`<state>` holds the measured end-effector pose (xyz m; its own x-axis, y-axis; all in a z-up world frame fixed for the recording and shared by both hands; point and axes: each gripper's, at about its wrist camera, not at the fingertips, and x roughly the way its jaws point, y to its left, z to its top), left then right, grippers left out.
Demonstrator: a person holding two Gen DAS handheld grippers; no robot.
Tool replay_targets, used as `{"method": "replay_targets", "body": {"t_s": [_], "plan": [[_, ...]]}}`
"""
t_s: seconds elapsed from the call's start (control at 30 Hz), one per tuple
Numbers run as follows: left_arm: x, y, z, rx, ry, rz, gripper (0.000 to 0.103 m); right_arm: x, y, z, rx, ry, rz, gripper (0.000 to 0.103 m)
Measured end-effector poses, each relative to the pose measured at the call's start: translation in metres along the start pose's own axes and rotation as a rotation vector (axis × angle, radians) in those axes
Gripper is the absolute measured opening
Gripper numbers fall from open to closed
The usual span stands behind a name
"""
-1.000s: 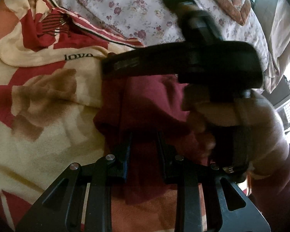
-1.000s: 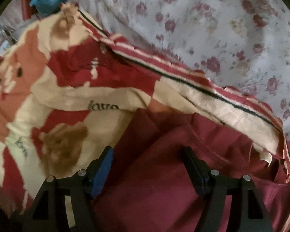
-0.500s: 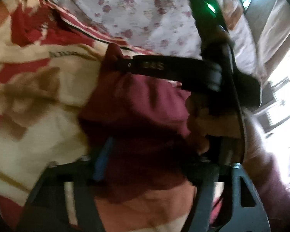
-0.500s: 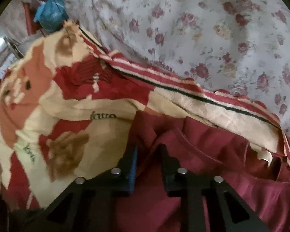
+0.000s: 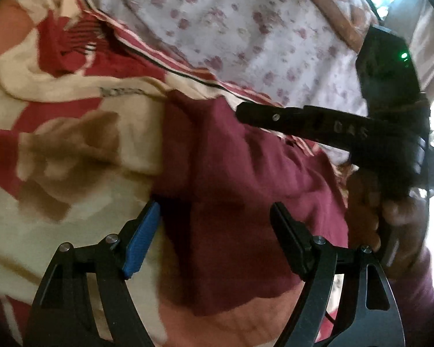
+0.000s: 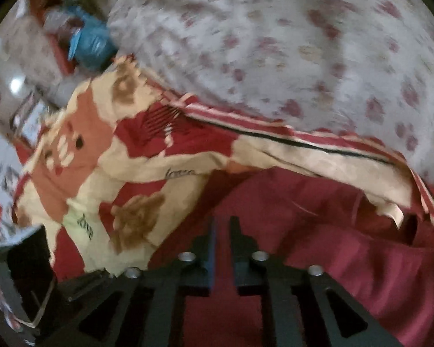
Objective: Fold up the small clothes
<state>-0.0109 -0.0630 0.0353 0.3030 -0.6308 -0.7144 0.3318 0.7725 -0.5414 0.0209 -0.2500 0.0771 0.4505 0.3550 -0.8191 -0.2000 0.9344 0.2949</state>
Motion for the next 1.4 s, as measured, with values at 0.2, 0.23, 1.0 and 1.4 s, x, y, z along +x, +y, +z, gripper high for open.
{"method": "replay_targets", "body": {"t_s": [0.2,0.23,1.0,1.4], "plan": [[0.016,0.014,0.009,-0.062,-0.011,0.042,0.079,0.023,0.022,0.008,0.024,0.035,-0.007,0.047],[0.018,0.011,0.011,-0.057,-0.021,0.022,0.079,0.022,0.021,0.007,0.029,0.031,-0.007,0.047],[-0.006,-0.030,0.010,0.099,-0.140,-0.219,0.074,0.064,-0.006,0.031,0.029,0.381,-0.013,0.076],[-0.005,-0.045,0.004,0.185,-0.133,-0.220,0.074,0.067,0.019,0.046,-0.194,0.496,-0.127,0.076]]}}
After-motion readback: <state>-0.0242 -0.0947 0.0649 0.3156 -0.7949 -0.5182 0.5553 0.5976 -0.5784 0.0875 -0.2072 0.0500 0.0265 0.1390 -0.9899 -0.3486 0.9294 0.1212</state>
